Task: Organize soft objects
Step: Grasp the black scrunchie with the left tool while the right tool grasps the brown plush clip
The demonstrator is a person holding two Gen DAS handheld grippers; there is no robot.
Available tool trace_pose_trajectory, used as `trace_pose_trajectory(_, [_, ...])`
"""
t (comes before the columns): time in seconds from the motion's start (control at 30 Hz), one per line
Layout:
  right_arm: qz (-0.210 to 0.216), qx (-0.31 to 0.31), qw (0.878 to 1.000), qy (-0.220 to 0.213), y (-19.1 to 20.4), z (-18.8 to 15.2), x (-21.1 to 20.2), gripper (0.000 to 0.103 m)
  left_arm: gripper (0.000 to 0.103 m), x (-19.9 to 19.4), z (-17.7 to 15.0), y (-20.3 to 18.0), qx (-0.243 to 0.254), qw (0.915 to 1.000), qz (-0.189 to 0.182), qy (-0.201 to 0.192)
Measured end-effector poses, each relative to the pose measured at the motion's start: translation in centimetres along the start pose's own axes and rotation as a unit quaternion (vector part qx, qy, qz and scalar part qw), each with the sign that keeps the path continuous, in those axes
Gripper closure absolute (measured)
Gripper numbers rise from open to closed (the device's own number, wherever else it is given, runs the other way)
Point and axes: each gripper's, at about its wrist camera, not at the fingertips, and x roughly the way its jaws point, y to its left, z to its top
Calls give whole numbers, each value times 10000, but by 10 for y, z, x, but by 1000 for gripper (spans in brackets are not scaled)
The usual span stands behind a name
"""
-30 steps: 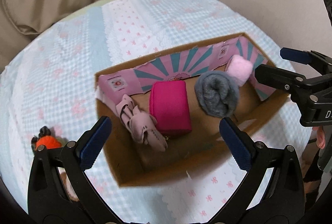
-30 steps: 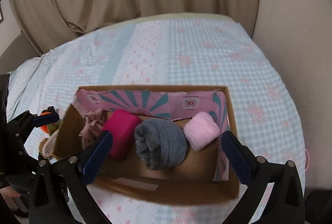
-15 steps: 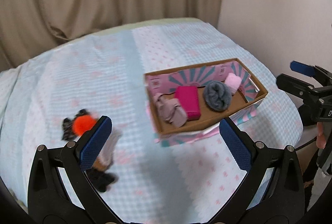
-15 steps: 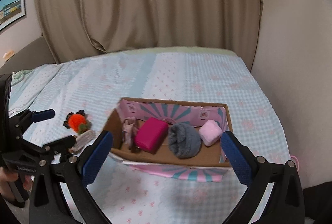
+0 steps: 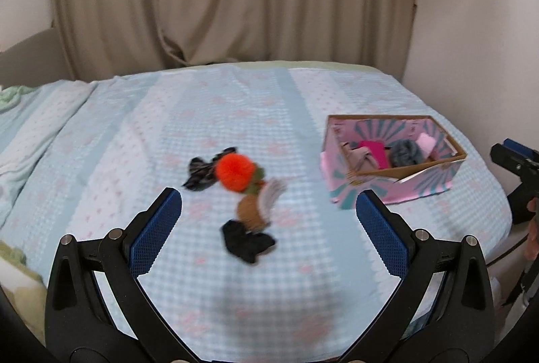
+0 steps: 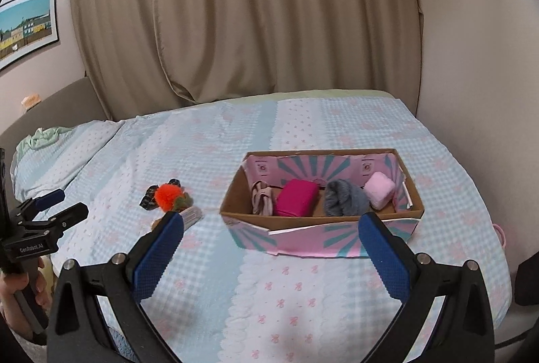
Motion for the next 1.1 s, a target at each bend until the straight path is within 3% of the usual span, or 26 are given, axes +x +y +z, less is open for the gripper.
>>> trace_pose_trajectory(0.23, [159,-139,9998,-48,39,-13,0,0,0,2,-22,40,-89,9999,140,-27])
trace_pose_trajectory(0.43, [370,-245,9990,84,76,-22,22,0,0,29,-32,74,-173,9998,67,113])
trace_pose_trajectory(0.9, [604,-492,9941,756,154,-44,131,0,0,139,-27,133,233,9983,-223,488])
trace_pose_trajectory(1.1, [643,-555,9915,990,177,-53,185,0,0,203,-17,143,666,9940,-382,778])
